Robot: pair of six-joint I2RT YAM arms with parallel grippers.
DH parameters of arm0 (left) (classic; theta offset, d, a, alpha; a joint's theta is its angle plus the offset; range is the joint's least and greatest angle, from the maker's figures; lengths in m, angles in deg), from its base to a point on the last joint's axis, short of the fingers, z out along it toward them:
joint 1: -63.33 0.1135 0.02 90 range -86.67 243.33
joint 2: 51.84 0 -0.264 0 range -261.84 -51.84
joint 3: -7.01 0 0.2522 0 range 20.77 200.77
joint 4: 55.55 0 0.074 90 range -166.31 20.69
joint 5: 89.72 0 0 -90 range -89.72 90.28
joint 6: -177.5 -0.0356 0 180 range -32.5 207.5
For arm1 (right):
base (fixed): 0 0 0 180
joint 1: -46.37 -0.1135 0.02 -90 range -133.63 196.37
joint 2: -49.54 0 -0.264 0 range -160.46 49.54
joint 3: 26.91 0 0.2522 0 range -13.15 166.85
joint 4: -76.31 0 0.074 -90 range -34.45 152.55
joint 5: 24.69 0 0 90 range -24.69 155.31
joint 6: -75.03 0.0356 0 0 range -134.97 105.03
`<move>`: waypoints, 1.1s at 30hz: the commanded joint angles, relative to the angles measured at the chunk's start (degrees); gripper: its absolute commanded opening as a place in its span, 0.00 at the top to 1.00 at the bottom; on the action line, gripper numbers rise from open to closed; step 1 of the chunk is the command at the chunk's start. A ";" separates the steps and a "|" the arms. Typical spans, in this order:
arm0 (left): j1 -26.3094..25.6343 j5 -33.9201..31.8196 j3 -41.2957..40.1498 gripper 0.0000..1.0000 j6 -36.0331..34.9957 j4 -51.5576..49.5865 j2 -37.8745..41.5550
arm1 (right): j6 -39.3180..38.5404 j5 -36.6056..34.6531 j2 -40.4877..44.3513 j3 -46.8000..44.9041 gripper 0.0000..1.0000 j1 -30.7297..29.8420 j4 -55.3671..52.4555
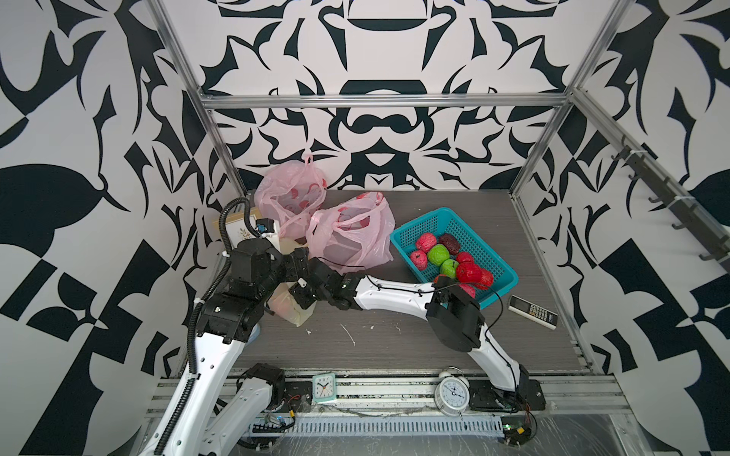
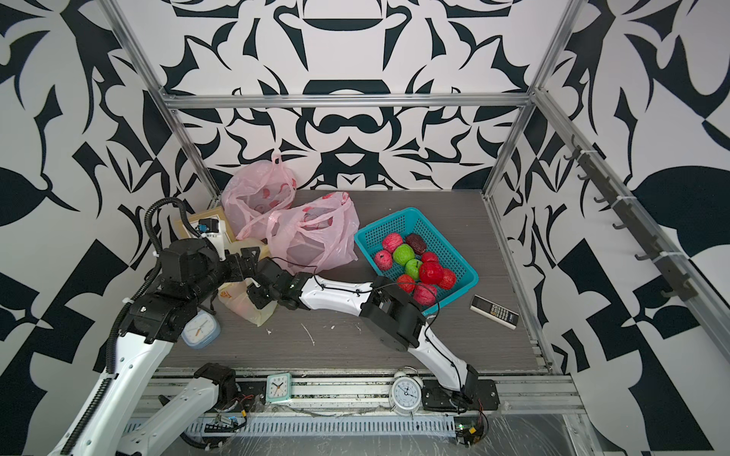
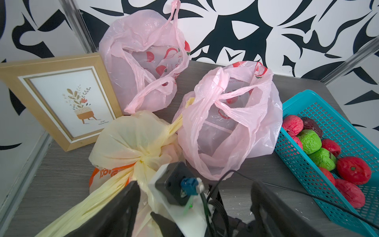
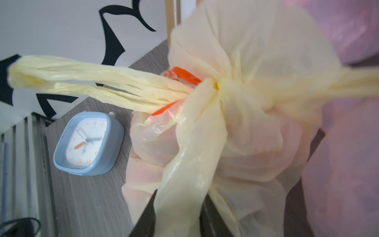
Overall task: Untie the knot of a plastic bag & take out the apple
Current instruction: Move the plastic bag to the center of the board.
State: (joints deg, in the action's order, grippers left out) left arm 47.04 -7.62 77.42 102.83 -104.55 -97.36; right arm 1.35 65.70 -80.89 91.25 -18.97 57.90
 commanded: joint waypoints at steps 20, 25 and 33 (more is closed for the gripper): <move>-0.46 16.57 2.30 0.22 -2.06 -4.87 -9.06 | -11.06 -1.51 41.59 -42.65 1.00 5.49 -12.13; -7.88 13.92 0.89 0.22 -3.38 -6.48 -13.28 | -10.37 -8.53 44.97 -47.36 1.00 12.24 -8.75; -28.38 -3.64 3.79 0.21 -5.49 -7.25 -22.59 | -13.98 -12.01 47.05 -47.71 1.00 14.08 -6.88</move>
State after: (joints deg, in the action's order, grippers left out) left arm 23.72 -2.74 78.86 99.05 -109.47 -116.92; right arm -10.94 55.03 -35.91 42.99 -4.46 48.98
